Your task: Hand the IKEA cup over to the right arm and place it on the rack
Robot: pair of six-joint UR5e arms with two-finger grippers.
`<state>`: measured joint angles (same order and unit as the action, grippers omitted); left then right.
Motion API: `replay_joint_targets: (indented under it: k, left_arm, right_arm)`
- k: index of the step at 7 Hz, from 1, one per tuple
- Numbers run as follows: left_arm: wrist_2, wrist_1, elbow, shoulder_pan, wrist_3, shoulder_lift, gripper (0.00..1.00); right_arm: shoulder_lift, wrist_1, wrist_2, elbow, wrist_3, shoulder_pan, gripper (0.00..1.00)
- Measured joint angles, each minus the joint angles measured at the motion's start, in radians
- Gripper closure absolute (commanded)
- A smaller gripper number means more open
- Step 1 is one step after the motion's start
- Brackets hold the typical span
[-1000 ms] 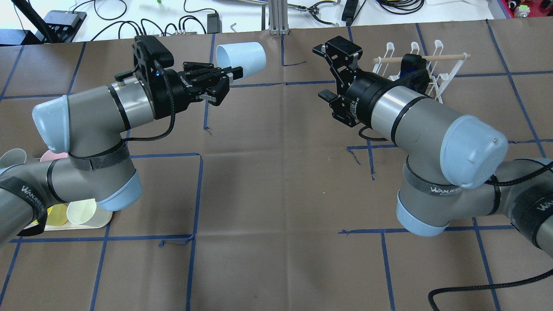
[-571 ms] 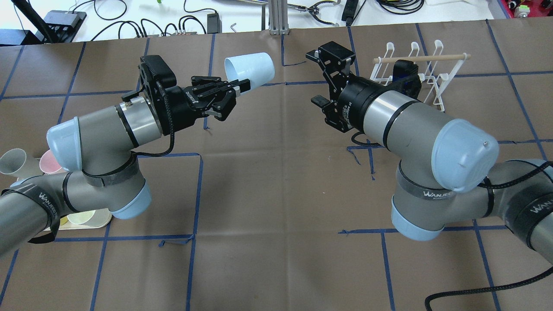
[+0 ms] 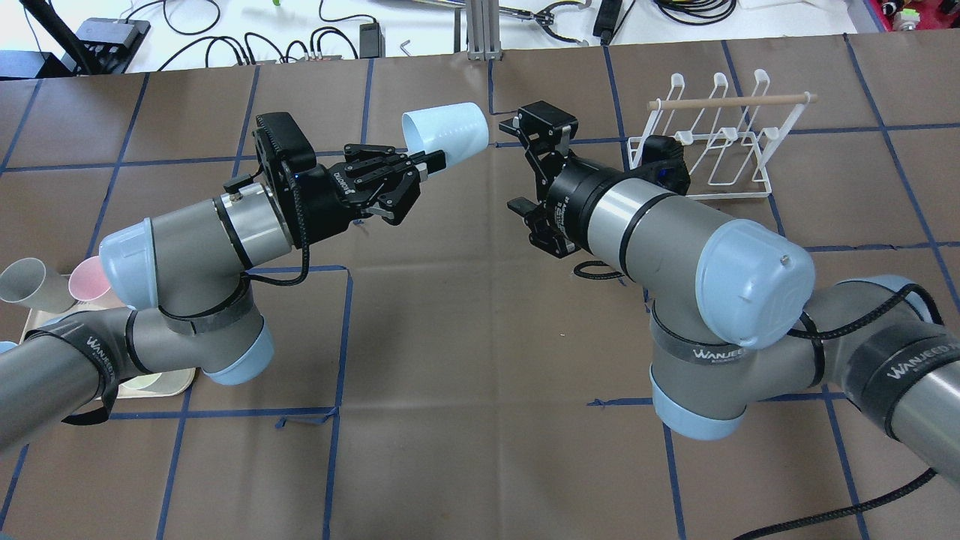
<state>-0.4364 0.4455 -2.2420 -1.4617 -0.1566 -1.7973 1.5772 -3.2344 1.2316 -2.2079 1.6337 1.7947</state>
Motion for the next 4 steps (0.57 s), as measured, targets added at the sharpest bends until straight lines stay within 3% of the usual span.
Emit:
replay_joint_targets:
  k: [4]
  left_arm:
    - [0.001, 0.004, -0.002, 0.000, 0.004, -0.002, 0.94]
  right_arm:
    - [-0.081, 0.026, 0.021, 0.091, 0.001, 0.032, 0.00]
